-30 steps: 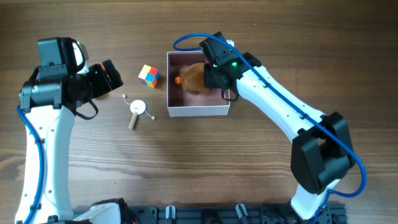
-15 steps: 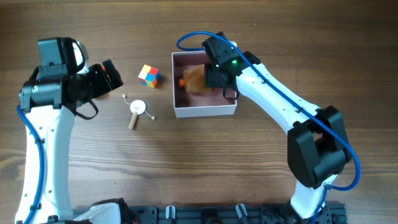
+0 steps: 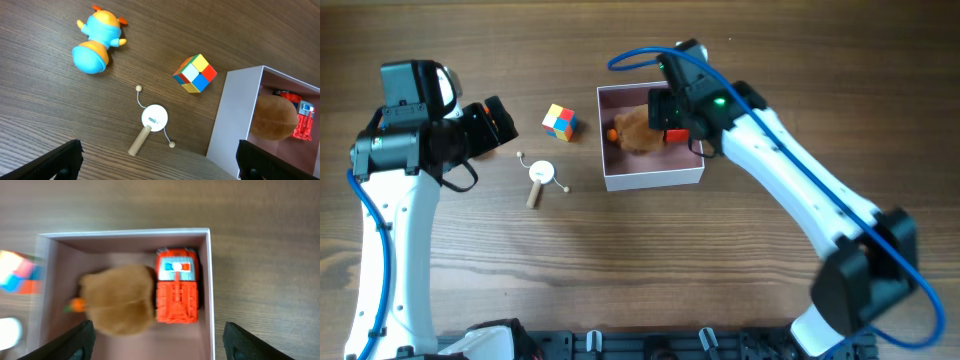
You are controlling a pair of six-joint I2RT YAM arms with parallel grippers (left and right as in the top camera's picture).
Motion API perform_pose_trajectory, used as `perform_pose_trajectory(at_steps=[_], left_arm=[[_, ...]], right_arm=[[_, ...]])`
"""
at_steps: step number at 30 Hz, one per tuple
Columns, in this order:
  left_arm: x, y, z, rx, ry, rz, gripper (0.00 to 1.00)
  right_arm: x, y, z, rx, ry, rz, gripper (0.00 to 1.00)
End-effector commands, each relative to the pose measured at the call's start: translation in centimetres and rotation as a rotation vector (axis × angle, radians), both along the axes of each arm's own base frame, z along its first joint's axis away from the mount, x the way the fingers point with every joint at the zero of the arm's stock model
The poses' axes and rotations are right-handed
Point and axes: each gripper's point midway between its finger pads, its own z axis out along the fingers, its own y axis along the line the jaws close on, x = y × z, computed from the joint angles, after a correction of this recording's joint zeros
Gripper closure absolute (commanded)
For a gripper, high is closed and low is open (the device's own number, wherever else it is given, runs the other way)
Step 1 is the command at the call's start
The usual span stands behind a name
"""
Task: Pack container
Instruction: 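Carry the fire truck into the box beside the plush and release, then raise the right arm away and reach the left gripper toward the cube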
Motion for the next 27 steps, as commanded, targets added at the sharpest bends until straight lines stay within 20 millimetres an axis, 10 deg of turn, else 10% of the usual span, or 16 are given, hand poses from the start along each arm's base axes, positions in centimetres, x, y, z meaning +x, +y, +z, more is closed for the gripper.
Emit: perform_pose_trajectory(at_steps=[1,7,15,27], left_arm=[[0.4,0.1,0.7,0.023,-0.021,-0.020,0.00],[0.4,0.1,0.7,0.023,-0.021,-0.020,0.00],[0.4,0.1,0.7,0.023,-0.021,-0.020,0.00],[0.7,-1.2,1.1,-0.074,-0.038,-0.001,0.00]], right_arm=[[-1.8,3.5,4.8,0.120,-0.064,0.126,0.20],[-3.3,7.0,4.5,0.149,-0.059,0.205,0.21],[-1.8,0.8,5.2,0.039,-0.088,-0.011,0.11],[-5.6,-20.8,13.7,0.048,-0.161,-0.444,0.00]])
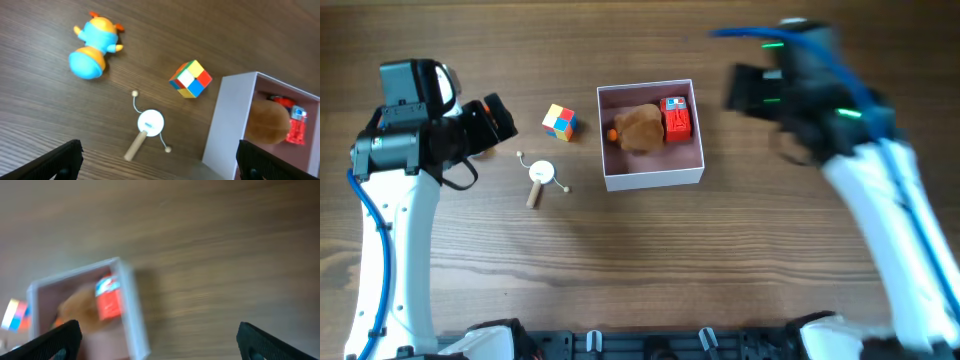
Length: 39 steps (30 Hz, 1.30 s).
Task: Pack container
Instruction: 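Raise the right arm away and reach the left gripper toward the cube, then grasp the Rubik's cube with the left gripper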
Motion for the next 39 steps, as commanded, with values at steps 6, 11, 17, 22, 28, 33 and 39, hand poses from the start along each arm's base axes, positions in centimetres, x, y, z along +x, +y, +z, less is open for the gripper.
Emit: perform_pose_trajectory(at_steps=[6,11,17,22,28,33,39], left_arm=[[-0.1,-1.9,0.7,-0.090,-0.007,-0.045,0.00],[-0.2,-4.7,0.7,-0.028,-0.019,-0.249,0.01],[0.4,-5.7,-0.1,0.235,0.044,-0.306,0.01],[4.0,-6.5,-0.9,0.293,0.073,-0.342,0.00],[7.8,-7.1,-4.7,0.355,0.136,-0.474,0.01],[9.6,-7.4,-8.7,0.365,0.178,-0.509,0.00],[10.1,-8.1,-13.7,0.358,0.256,-0.624,0.03]], right_arm=[[-5.3,-12.2,3.1,0.021,-0.009,-0.273,0.00],[-6.1,-13.4,1.9,0.024,0.050,-0.314,0.00],[-5.8,-13.5,1.5,0.024,0.065,-0.314,0.00],[-5.7,-13.5,1.4,0.024,0.068,-0.314,0.00],[-5.7,-13.5,1.4,0.024,0.068,-0.314,0.00],[-5.7,-13.5,1.4,0.024,0.068,-0.314,0.00],[-5.7,-13.5,1.4,0.024,0.068,-0.314,0.00]])
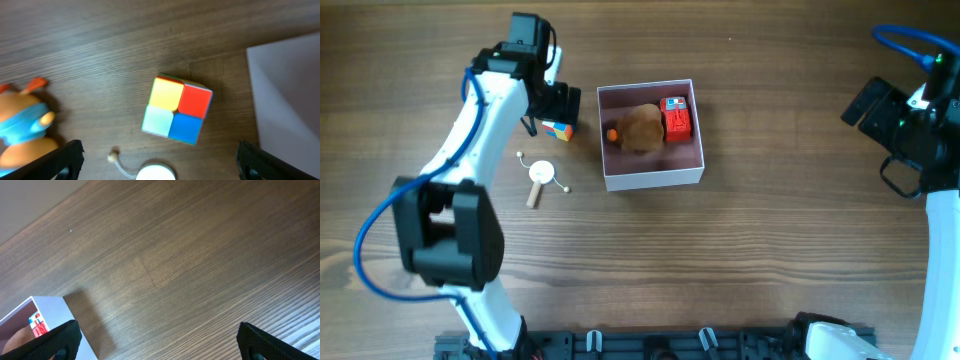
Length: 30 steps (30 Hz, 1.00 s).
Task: Pack container
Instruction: 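Grasp the Rubik's cube with the left gripper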
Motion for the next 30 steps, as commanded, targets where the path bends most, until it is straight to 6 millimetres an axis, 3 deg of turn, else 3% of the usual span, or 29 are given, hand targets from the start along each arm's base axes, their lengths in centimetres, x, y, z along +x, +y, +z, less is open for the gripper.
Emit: perform_pose_trajectory(at_steps=[1,13,17,25,30], left_arm=[[0.7,-0.4,-2.3,0.009,0.035,-0.087,0.03],[1.3,-1.1,-6.4,-0.018,0.086,-0.123,0.14],[1.1,-1.1,-7.3,-0.013,0.106,-0.137,0.30],[1.0,-0.9,-6.5,-0.010,0.097,-0.107,0.50],[1.1,-0.6,-3.1,-0.009,0.052,-0.051,0.54]], right_arm=[[0.3,0.1,0.1,-0.001,-0.001,0.020,0.00],[0.3,0.1,0.1,-0.001,-0.001,0.020,0.00],[0.3,0.1,0.1,-0.001,-0.001,0.020,0.00],[0.3,0.1,0.1,-0.001,-0.001,0.020,0.00],[0.3,0.1,0.1,-0.001,-0.001,0.020,0.00]])
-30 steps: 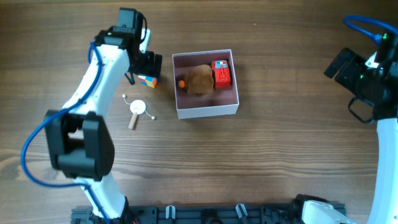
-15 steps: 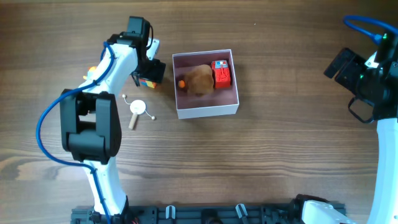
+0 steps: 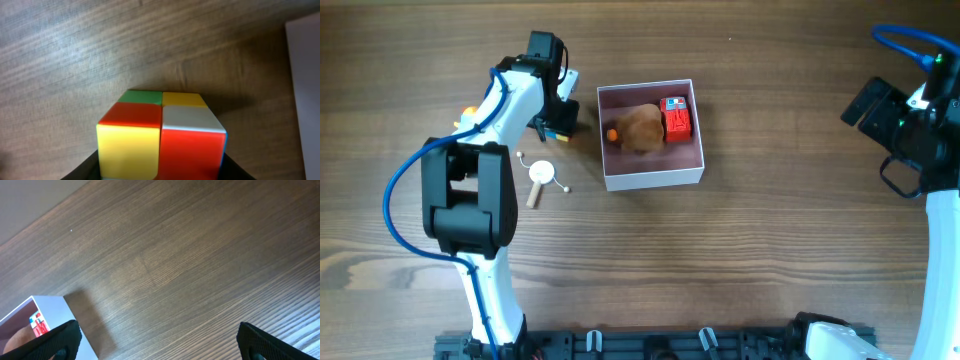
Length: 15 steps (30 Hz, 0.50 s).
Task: Pack container
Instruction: 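Grasp the Rubik's cube with the left gripper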
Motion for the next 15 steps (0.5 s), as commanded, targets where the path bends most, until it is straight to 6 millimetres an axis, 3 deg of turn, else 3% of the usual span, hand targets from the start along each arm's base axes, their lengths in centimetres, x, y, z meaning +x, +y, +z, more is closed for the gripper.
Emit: perform_pose_trajectory(at_steps=[1,7,15], left_arm=[[1.0,0.2,5.1,-0.013,-0.094,0.052,0.54],[0.1,-0.2,12.1,-0.069,-0.185,0.144,0.50],[-4.5,-5.7,21.4,-0.326,-0.281,0.184,0.50]], right_arm=[[0.3,0.1,0.1,-0.003,0.000,0.018,0.00],[0.3,0.1,0.1,-0.003,0.000,0.018,0.00],[0.3,0.1,0.1,-0.003,0.000,0.018,0.00]])
